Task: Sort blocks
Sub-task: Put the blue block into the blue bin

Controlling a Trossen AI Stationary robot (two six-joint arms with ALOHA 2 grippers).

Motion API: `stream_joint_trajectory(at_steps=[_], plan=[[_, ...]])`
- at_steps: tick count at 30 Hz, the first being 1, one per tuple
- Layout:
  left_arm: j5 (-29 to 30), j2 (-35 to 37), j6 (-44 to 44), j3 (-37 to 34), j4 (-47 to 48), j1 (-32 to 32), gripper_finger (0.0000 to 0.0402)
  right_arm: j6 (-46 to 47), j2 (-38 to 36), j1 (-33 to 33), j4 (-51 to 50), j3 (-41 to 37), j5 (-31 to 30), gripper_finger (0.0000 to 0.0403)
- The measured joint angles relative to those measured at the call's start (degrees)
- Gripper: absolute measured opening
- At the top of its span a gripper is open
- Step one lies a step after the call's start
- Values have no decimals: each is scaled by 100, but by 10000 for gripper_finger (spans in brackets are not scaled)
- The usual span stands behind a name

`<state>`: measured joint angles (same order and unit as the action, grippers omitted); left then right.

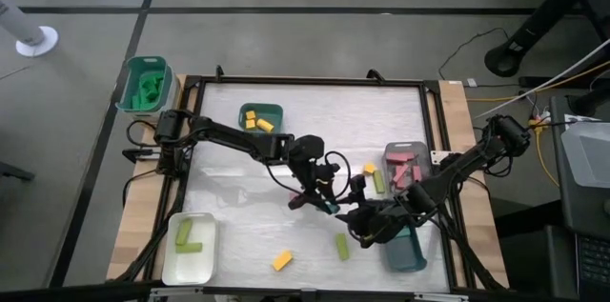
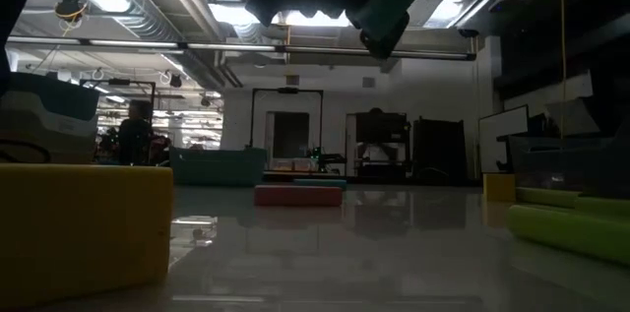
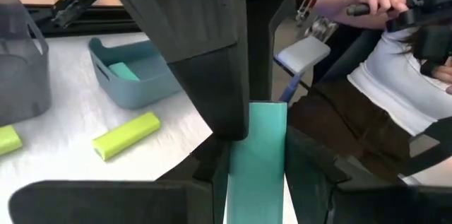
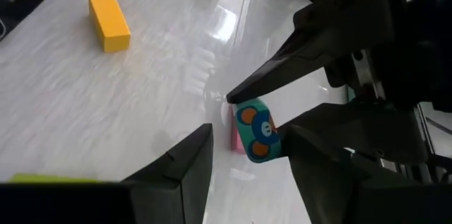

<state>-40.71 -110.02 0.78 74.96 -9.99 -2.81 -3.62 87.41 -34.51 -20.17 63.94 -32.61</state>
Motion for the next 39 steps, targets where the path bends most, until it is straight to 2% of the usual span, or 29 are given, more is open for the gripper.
stream_joint_trajectory(at_steps=[7,15,18,25,31,39], plan=[[129,0,-77,-9,48,-25,98,-169,171,172,202,14,174,173],[122,7,-101,0,90,-24,98,-600,304,245,348,17,304,88],[151,2,-98,0,102,-33,98,-722,311,233,258,13,272,70],[160,2,-125,0,139,-37,98,-756,311,235,224,15,359,89],[518,2,-97,0,143,-99,98,-800,311,228,156,2,383,60],[639,2,-75,0,170,-130,98,-792,311,228,48,2,383,67]])
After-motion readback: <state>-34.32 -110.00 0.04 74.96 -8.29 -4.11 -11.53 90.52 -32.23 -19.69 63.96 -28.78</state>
